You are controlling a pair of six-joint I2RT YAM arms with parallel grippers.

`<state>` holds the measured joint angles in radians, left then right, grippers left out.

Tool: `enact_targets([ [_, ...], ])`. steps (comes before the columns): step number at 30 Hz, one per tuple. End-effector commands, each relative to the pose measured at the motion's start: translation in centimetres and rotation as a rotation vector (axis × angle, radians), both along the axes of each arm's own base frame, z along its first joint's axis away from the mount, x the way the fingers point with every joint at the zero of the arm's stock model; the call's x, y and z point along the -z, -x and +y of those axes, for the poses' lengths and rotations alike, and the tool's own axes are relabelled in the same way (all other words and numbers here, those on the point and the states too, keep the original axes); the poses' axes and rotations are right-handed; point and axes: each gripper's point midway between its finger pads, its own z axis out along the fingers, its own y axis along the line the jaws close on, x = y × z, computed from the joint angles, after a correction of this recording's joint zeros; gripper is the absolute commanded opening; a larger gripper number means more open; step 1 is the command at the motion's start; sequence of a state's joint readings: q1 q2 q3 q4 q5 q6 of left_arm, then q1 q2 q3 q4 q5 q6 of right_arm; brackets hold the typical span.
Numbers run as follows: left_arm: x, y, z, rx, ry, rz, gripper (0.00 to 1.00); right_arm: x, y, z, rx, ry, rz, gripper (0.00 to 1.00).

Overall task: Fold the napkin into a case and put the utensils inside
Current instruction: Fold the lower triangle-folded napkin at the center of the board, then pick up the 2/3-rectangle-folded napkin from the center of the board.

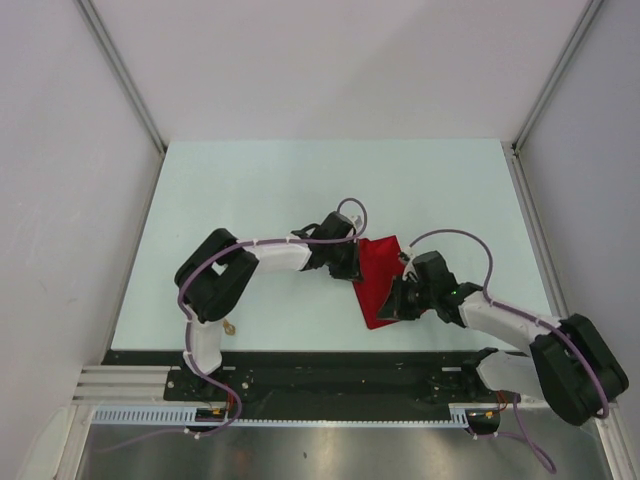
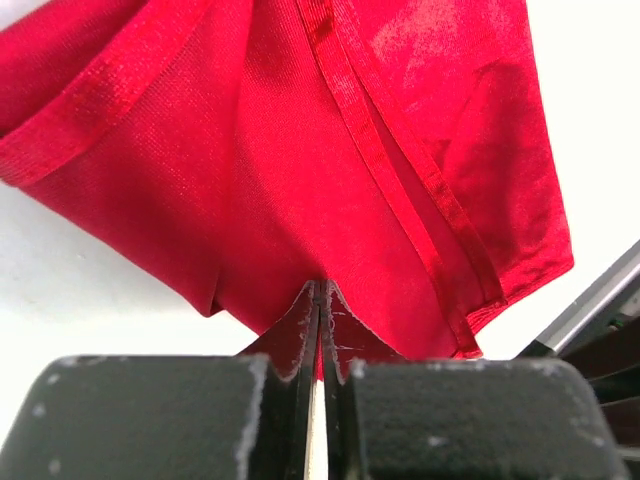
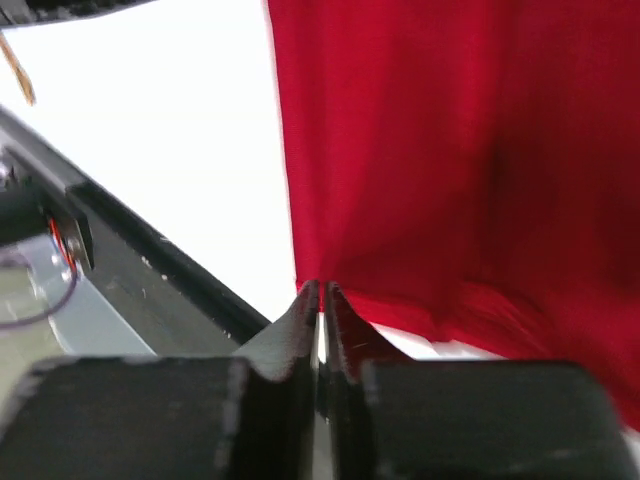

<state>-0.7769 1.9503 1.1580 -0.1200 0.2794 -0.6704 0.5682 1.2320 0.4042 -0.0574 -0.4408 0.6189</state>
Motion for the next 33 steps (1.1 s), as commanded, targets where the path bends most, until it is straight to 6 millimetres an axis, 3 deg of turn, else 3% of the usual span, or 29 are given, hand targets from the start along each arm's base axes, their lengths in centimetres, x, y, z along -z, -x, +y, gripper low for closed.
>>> enact_targets([
  [1, -3.6, -1.7, -0.1, 0.014, -0.008, -0.116, 0.03, -3.5, -3.0, -2.7, 0.143, 0.051, -0.063, 0.16],
  [2, -4.3, -1.7, -0.3, 0.02, 0.004, -0.12, 0.05, -3.7, -5.2, -5.0, 0.27, 0.124, -0.1, 0.31],
  [5, -5.8, -1.1, -1.2, 0.035, 0.062, -0.102, 0.13, -4.6, -7.6, -10.0, 0.488, 0.268, -0.125, 0.6],
  [8, -6.6, -0.2, -2.3, 0.047, 0.127, -0.073, 0.18, -4.7, -8.8, -11.8, 0.538, 0.311, -0.136, 0.7],
  [10, -6.7, 0.2, -3.2, 0.058, 0.149, -0.067, 0.19, -4.3, -9.6, -12.5, 0.558, 0.322, -0.128, 0.71],
  [14, -5.1, 1.5, -4.6, 0.089, 0.19, 0.017, 0.15, -4.5, -10.9, -12.4, 0.521, 0.32, -0.165, 0.72],
  [16, -3.5, 1.8, -4.3, 0.083, 0.161, 0.036, 0.12, -4.6, -11.8, -12.8, 0.518, 0.342, -0.197, 0.73],
  [22, -1.3, 2.0, -2.0, 0.074, 0.051, 0.003, 0.11, -5.2, -14.1, -12.6, 0.448, 0.377, -0.268, 0.72],
  [26, -1.4, 2.1, -1.6, 0.082, 0.041, -0.013, 0.11, -3.8, -14.7, -12.3, 0.36, 0.441, -0.207, 0.7],
  [33, -2.5, 2.2, -1.7, 0.09, 0.061, -0.025, 0.1, -3.1, -15.4, -10.3, 0.101, 0.604, -0.359, 0.7],
])
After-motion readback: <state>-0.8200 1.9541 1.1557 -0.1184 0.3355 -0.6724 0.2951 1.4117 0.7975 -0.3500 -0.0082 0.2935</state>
